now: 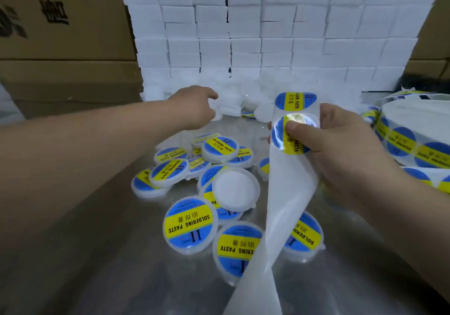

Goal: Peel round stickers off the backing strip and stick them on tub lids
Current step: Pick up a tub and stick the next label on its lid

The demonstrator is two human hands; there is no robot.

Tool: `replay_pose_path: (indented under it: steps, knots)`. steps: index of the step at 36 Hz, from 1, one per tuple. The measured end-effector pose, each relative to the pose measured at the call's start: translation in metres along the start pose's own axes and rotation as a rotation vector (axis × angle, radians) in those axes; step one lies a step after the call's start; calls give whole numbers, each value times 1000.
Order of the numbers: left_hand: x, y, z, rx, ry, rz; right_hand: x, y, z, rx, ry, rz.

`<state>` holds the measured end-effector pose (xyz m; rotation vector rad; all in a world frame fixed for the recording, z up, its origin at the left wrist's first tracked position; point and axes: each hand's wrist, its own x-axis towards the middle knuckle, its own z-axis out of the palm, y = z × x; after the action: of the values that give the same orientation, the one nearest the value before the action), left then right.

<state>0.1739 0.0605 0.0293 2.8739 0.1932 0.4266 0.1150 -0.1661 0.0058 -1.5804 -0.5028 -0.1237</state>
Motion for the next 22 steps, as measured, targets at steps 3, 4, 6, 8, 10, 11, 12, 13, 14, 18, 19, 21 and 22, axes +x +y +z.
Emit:
replay_pose_path:
  steps: [3,4,6,8,10,11,12,13,14,18,19,21,22]
  knots:
    - [32,-20,13,225,-126,-30,-1,-2,-3,-29,29,-61]
    - [39,-25,16,270,-155,-47,-1,-2,-3,-33,30,-66]
    - [48,-28,24,325,-190,-57,-2,-2,-4,-73,41,-70]
    - [52,-27,32,333,-174,-32,-1,-1,-5,-104,53,-75]
    - [55,-25,37,332,-110,3,-1,-1,-4,-120,52,-65]
    - [55,-25,39,333,-71,18,-1,-2,-4,-113,42,-48]
    - [56,-24,40,334,-35,29,-1,-3,-3,-94,36,-27]
    - [56,-23,40,334,-5,39,-1,-3,-2,-84,33,-10]
    - [56,-23,40,332,21,47,-1,-4,-2,-86,40,3]
    - [57,-23,38,296,144,73,1,-4,0,140,62,161]
    - [56,-24,38,278,159,76,2,-6,0,269,84,246]
    - [55,-27,39,226,157,85,1,-9,1,473,115,383]
    - [54,-28,41,209,140,90,2,-10,1,519,113,422]
